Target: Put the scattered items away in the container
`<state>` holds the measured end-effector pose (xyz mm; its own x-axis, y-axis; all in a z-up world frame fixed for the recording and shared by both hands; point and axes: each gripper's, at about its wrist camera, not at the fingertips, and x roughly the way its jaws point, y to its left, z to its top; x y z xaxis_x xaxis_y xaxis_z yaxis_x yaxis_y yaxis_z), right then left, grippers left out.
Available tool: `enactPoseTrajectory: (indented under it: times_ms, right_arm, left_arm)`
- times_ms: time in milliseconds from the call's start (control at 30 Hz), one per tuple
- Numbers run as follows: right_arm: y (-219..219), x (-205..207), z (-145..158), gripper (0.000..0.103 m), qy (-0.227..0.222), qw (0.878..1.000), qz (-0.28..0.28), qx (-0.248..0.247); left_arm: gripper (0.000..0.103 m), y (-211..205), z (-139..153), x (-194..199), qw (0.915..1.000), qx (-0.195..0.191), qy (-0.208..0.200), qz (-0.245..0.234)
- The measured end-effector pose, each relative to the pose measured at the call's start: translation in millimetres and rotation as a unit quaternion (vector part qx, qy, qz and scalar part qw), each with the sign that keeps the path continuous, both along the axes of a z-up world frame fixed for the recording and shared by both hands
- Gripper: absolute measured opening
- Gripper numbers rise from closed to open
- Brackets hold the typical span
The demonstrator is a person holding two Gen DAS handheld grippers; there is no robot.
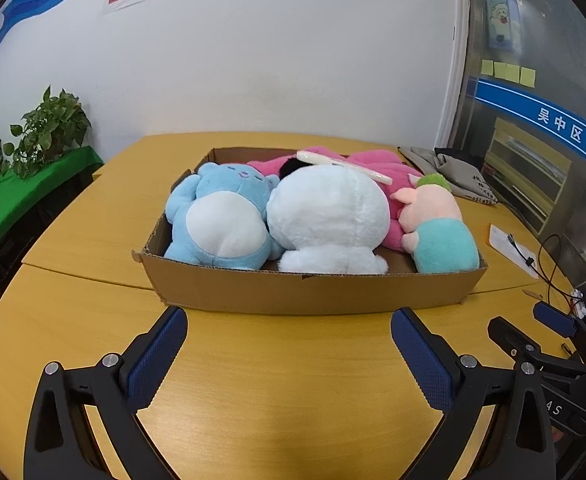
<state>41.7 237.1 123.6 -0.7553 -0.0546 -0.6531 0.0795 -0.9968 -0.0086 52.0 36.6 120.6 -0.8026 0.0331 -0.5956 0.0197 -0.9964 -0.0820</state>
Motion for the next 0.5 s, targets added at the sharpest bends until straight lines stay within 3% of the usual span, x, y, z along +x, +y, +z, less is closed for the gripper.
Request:
enactPoseTrajectory:
  times_ms: [67,500]
  right_arm:
    - [0.2,0.2,-1.1,0.079,-0.001,1.0,0.0,-0.003]
    - [-5.9,-2.2,-9.8,0.079,-0.012,1.0,0.008,-0.002]
  left_arm:
    - [0.103,0.5,0.4,1.8,0.9999,-0.006,0.01,0.01]
    - [0.103,5.4,-10.9,-1.2,0.9994,-0.001,-0.035,-0.002]
